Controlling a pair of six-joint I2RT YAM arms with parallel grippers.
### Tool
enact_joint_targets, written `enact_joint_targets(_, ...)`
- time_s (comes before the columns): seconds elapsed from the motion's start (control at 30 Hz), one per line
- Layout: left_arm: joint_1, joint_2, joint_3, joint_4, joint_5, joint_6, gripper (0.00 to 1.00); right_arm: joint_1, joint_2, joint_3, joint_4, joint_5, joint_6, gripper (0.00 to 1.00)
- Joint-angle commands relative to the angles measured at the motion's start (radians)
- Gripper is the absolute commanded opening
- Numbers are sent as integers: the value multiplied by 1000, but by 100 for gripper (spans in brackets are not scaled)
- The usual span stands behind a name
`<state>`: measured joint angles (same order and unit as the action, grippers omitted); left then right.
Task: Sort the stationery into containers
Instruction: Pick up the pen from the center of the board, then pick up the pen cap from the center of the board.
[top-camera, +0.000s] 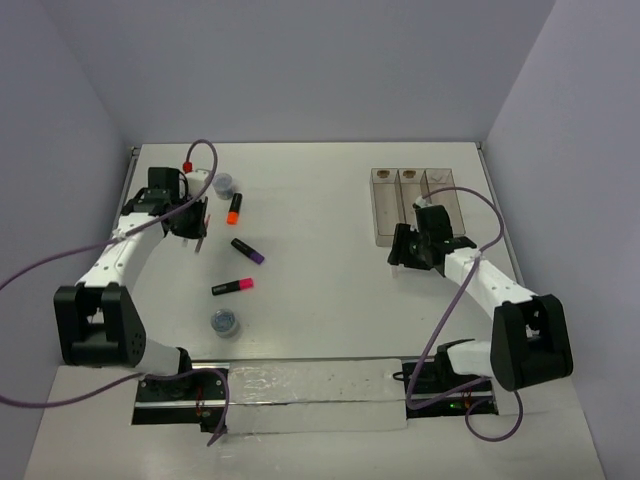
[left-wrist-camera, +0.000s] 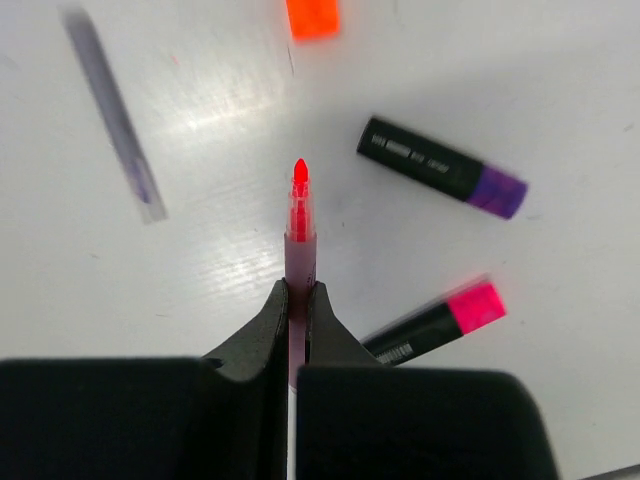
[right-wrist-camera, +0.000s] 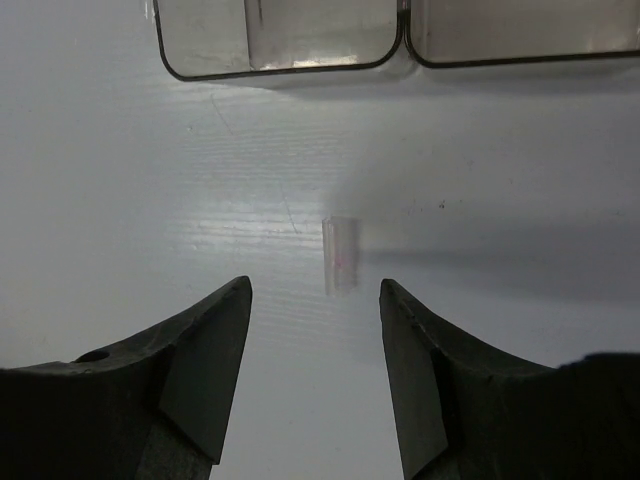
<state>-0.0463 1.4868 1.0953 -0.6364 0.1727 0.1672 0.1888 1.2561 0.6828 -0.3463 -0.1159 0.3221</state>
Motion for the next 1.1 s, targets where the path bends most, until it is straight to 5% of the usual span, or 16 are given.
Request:
enact_joint_targets(0.0, 1, -110, 56, -19, 35, 21, 0, 18, 63, 58, -44, 46, -47, 61)
enact_joint_targets(0.37, 10, -194, 103, -67, 64, 9, 0, 107, 294, 172, -81, 216, -61, 56)
enact_joint_targets(0.67, 13, -261, 102, -94, 88, 0, 0, 115, 303, 179, -82, 226, -63, 0)
enact_joint_targets(0.87, 13, -346, 145, -169, 162, 13, 0, 141, 223, 179, -67, 197, -92, 0)
enact_joint_targets(1.07, 13, -584, 159, -180, 263, 123, 0, 296, -101, 214, 20, 193, -146, 0)
